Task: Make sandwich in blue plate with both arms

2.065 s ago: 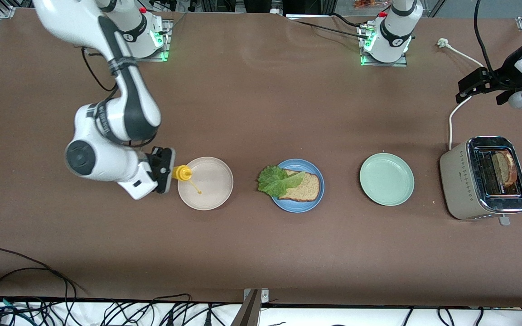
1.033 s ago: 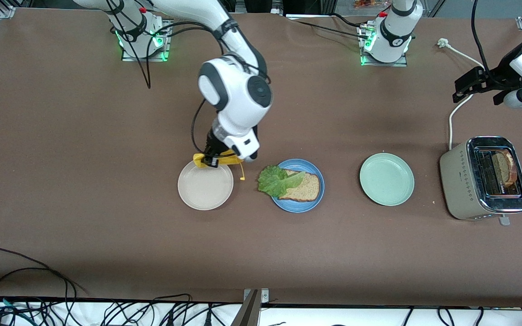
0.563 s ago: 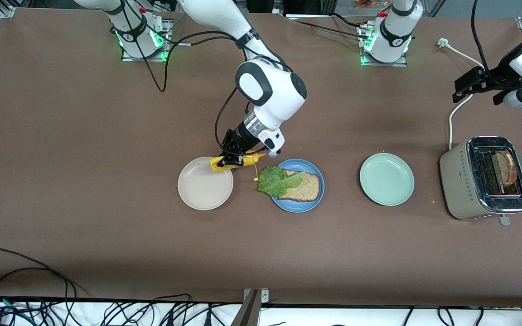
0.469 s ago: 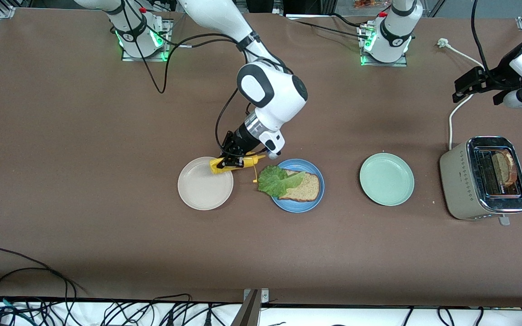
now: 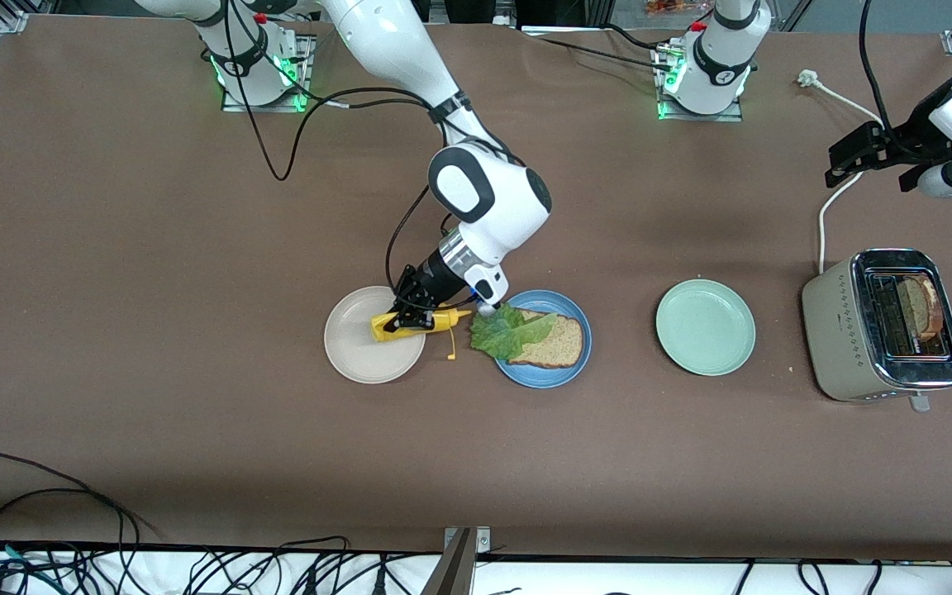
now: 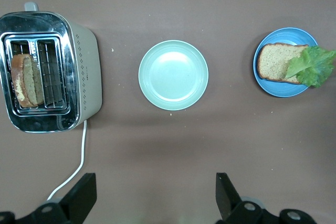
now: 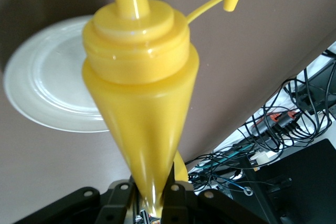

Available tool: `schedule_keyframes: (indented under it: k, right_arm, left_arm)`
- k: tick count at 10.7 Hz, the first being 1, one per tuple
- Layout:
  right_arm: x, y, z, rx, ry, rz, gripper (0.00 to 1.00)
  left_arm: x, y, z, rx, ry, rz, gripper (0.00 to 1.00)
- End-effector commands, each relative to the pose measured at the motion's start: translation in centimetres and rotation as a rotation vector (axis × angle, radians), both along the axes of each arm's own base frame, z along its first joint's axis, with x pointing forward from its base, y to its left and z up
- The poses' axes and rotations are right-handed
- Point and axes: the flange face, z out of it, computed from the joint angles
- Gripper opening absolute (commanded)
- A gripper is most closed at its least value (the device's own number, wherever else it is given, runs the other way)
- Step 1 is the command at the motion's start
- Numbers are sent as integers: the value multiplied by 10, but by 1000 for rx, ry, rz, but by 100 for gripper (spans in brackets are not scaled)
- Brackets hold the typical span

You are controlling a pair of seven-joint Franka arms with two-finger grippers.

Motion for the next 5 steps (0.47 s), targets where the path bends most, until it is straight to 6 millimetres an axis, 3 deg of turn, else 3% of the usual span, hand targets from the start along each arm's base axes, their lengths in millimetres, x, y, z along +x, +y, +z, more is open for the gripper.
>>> schedule_keyframes:
  k: [1,5]
  right_arm:
    - [33,-17,3,21,-70,1,0]
    - [34,-17,-2,35,-92,-19,0]
  left_arm:
    - [-2,-1,4,4,-1,5,100]
    - [-2,-1,4,4,-1,5,100]
